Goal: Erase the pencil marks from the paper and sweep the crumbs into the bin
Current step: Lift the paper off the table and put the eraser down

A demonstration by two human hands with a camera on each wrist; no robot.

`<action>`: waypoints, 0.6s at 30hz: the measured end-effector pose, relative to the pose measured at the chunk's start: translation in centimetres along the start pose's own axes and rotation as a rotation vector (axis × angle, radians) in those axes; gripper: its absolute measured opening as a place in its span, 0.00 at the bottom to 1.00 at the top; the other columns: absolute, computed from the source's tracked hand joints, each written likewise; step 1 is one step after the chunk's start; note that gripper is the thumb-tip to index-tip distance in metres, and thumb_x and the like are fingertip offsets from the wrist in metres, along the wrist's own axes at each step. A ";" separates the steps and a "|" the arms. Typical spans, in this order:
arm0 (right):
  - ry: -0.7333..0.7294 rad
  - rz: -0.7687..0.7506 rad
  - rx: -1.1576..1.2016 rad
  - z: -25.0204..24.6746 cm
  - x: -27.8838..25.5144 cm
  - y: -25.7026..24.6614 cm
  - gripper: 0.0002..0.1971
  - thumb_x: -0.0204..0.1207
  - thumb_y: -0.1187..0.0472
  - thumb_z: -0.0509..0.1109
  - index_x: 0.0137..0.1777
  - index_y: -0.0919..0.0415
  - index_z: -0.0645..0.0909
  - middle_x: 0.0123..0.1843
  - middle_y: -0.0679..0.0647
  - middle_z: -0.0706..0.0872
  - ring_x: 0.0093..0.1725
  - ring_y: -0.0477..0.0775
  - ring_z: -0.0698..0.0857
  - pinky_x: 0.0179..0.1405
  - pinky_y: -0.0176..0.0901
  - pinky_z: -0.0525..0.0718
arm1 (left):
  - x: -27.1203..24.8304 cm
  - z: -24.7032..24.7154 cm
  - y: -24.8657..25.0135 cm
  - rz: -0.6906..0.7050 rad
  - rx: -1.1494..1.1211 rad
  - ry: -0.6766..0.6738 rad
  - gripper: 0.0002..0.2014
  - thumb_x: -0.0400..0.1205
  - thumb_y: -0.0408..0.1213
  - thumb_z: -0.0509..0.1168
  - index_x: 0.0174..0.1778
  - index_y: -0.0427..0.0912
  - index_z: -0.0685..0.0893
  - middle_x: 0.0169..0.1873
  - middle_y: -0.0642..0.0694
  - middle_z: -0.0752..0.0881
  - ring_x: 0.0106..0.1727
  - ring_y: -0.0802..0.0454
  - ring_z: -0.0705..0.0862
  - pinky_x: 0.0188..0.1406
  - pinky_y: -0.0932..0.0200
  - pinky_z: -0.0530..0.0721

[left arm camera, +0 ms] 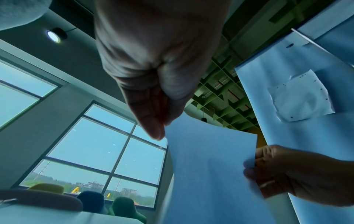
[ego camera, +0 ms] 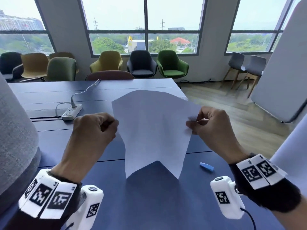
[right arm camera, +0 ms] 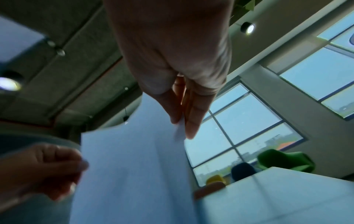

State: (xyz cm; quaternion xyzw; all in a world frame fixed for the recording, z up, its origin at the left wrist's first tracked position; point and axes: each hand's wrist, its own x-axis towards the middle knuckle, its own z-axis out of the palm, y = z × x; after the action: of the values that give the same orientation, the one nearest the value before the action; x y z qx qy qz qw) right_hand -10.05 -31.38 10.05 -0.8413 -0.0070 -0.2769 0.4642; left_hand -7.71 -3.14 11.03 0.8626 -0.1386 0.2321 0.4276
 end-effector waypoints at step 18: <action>-0.539 0.290 -0.717 -2.2 -2.5 12.5 0.07 0.67 0.62 0.68 0.29 0.58 0.80 0.31 0.51 0.85 0.33 0.52 0.85 0.26 0.39 0.78 | 14.3 10.3 -2.5 -0.448 -0.387 -0.272 0.10 0.78 0.19 0.69 0.31 0.27 0.80 0.15 0.43 0.83 0.15 0.52 0.82 0.21 0.60 0.87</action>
State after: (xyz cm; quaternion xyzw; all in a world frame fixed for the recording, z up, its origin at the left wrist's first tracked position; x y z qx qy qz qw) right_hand -9.76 -39.59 0.08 -0.9827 0.0862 0.0339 0.1601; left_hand 8.48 -10.47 11.34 0.7975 -0.0425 -0.0157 0.6016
